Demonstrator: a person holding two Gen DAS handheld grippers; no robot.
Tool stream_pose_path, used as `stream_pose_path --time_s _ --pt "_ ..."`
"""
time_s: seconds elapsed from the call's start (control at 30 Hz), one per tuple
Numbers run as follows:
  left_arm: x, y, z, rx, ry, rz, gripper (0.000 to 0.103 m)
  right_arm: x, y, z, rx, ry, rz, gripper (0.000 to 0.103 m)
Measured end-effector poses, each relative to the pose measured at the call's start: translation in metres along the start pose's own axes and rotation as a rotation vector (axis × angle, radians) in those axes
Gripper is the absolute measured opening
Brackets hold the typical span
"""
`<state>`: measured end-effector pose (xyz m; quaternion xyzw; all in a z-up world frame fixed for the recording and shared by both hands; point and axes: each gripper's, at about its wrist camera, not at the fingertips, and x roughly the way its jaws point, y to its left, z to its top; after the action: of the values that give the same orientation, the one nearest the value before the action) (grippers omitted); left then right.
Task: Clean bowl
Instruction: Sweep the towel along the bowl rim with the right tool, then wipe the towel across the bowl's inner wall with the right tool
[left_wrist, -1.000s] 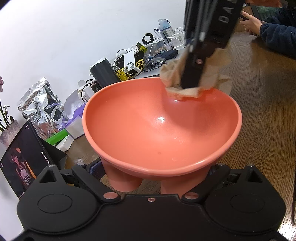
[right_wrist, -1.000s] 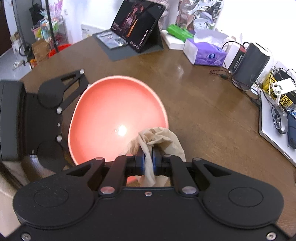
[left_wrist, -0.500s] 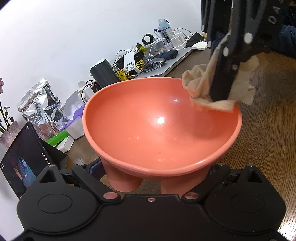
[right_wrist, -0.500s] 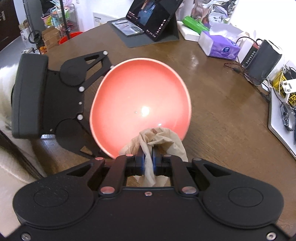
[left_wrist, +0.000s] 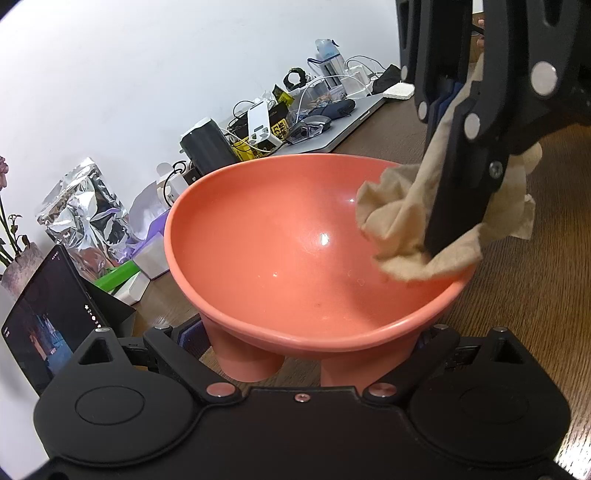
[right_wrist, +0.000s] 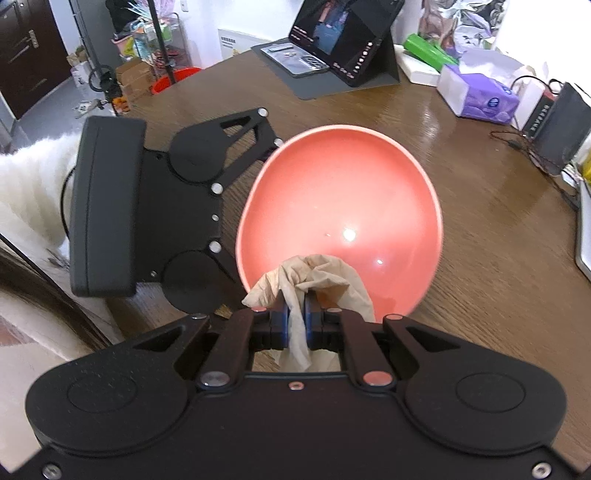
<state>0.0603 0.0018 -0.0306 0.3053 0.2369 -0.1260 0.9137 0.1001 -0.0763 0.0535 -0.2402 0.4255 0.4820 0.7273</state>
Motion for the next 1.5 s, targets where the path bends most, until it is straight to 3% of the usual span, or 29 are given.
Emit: stream_pose_path --time_s 0.33,0.77,1.23,1.5 --pt "-0.009 -0.009 -0.002 0.000 -0.001 0.000 0.095 0.009 -0.001 0.014 0.013 -0.053 0.095 0.009" --pt "-0.025 -0.026 -0.002 0.002 -0.003 -0.003 0.095 0.019 -0.010 0.026 0.047 -0.146 0.133 0.009" --pt "-0.049 -0.046 0.000 0.004 -0.005 -0.007 0.095 0.024 -0.022 0.037 0.079 -0.221 0.089 0.009" --pt "-0.063 -0.058 0.002 0.009 -0.008 -0.006 0.095 0.021 -0.032 0.040 0.113 -0.242 0.014 0.009"
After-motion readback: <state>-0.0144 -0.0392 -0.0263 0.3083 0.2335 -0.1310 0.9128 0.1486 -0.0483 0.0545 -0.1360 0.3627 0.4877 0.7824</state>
